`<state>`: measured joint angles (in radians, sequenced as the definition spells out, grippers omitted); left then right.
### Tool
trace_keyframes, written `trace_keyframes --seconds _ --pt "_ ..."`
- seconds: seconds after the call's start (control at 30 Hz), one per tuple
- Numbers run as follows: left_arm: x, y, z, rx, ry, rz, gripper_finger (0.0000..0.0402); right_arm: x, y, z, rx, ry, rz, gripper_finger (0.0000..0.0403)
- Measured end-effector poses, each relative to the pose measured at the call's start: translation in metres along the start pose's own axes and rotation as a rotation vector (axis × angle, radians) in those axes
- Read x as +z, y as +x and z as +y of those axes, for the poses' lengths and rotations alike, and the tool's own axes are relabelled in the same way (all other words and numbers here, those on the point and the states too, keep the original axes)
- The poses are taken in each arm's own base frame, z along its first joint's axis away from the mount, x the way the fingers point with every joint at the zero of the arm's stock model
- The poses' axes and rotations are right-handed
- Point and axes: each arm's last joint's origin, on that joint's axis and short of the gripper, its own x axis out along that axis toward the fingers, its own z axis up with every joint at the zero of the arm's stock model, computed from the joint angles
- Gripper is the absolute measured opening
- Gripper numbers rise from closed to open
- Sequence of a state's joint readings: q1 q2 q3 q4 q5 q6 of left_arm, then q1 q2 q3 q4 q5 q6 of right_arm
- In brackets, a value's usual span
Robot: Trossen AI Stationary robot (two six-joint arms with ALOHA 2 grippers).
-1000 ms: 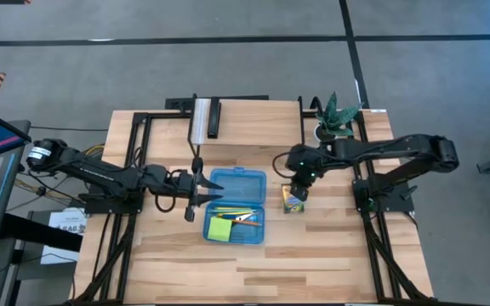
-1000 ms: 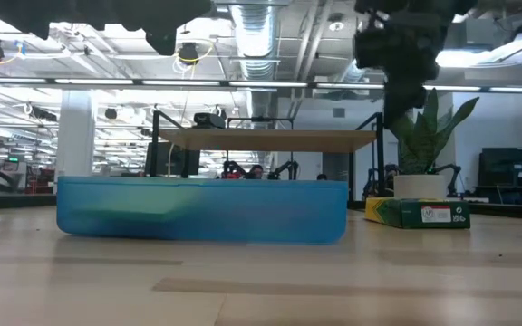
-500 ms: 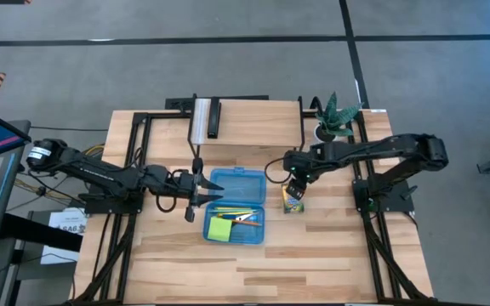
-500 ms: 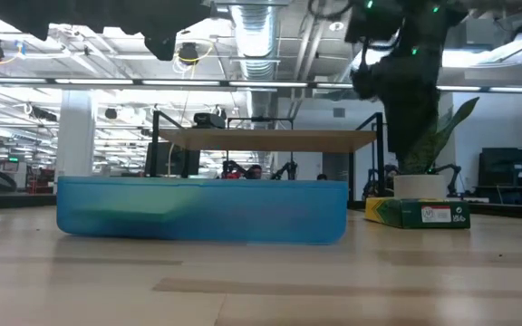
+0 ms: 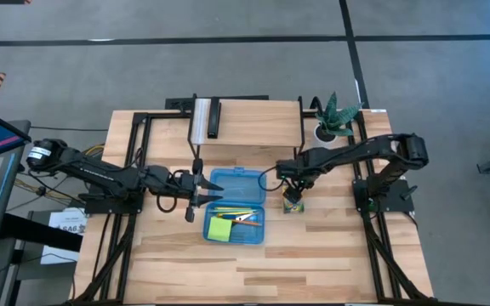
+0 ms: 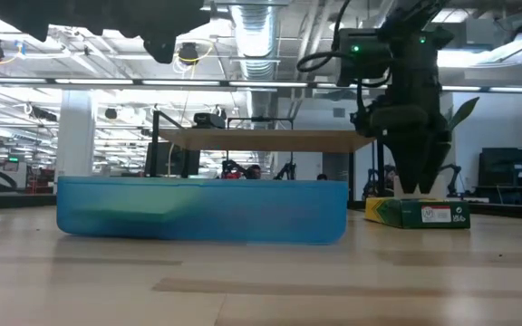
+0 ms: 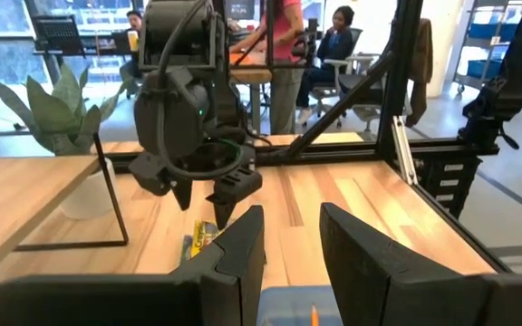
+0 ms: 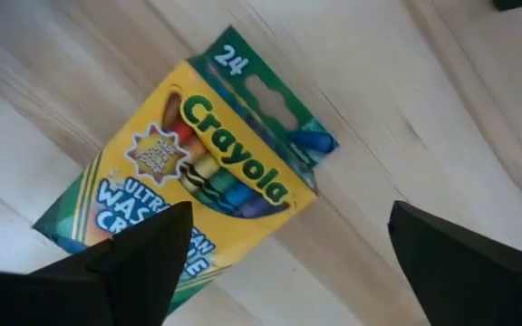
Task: Pack school essentials
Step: Put the yellow crayon box into the blue supply box
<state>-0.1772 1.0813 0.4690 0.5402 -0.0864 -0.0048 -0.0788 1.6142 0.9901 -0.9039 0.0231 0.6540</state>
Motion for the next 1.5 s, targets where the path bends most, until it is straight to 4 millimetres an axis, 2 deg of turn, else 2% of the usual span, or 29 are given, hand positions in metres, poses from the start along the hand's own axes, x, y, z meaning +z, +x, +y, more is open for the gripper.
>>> trace_keyframes --seconds 0.37,0.6,0.87,1.3,1.5 --pt "0.0 0.0 0.0 0.0 -0.005 0.0 0.0098 -0.011 -0.02 0.008 0.082 -0.05 -0.066 0.039" --pt "0.0 0.0 0.0 0.0 -0.018 0.0 0.0098 -0.012 -0.02 0.008 0.084 -0.074 -0.05 0.0393" --pt "0.0 0.0 0.0 0.0 -0.019 0.0 0.0098 -0.012 -0.018 0.01 0.137 -0.181 -0.018 0.0396" --pt "0.0 0.0 0.0 0.0 -0.019 0.0 0.0098 -0.007 -0.019 0.011 0.165 -0.141 -0.051 0.04" --pt "0.0 0.0 0.0 0.0 -0.019 0.001 0.0098 -0.001 -0.019 0.006 0.197 0.016 -0.037 0.04"
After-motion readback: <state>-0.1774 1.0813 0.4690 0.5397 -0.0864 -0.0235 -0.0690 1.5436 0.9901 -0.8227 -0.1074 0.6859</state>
